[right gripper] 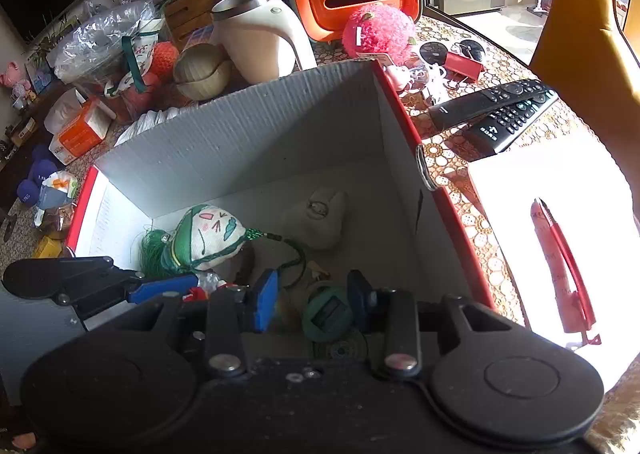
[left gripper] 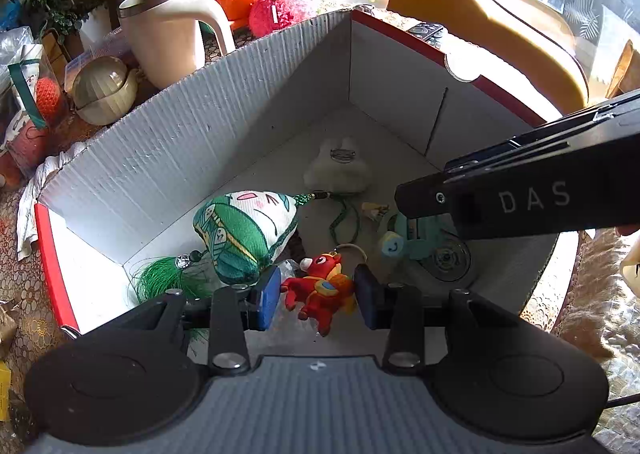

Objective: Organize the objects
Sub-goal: 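Open the right gripper to drop the sharpener while the left gripper releases the red toy, then withdraw both tools from the box toward the table, then move both tools toward the black bag of beads beside the yellow box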

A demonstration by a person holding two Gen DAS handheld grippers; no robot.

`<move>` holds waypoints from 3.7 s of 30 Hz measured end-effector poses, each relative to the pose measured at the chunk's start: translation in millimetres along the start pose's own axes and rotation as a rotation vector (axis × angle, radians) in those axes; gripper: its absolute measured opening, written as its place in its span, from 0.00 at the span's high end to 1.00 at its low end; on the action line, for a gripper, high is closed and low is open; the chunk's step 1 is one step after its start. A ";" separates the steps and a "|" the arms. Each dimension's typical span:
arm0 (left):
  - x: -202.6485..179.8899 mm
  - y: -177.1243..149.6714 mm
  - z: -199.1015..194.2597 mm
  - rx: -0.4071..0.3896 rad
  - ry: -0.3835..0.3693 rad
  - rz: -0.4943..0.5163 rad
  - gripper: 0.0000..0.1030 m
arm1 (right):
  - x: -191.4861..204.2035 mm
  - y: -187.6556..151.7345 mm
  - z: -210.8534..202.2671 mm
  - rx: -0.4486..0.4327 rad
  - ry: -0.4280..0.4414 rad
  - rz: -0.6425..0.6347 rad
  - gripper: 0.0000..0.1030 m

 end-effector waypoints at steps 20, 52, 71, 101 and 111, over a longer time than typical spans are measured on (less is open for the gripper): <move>8.2 -6.5 -57.1 -0.110 -0.036 -0.063 0.48 | 14.2 -5.6 -30.6 -0.030 0.010 0.004 0.62; 99.3 -99.2 -202.4 -0.298 0.052 -0.234 0.28 | 140.3 -65.2 -111.2 -0.131 0.123 -0.190 0.36; 208.2 -193.8 -226.6 -0.254 0.206 -0.392 0.13 | 240.9 -103.4 -90.4 -0.129 0.237 -0.362 0.04; 322.2 -230.4 -102.4 -0.153 0.246 -0.376 0.01 | 347.1 -132.3 60.3 -0.025 0.272 -0.652 0.07; 332.4 -221.4 -66.8 -0.145 0.214 -0.359 0.01 | 372.1 -135.2 100.7 -0.033 0.272 -0.733 0.09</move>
Point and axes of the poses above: each gripper's, at about its wrist camera, not at the fingertips, and z roughly the way its jaws point, x to its left, y to its top, the point moved 9 cm from there along z, roughly the way its jaws point, and after that the axes turned 8 degrees about z, right-handed, at the moved point
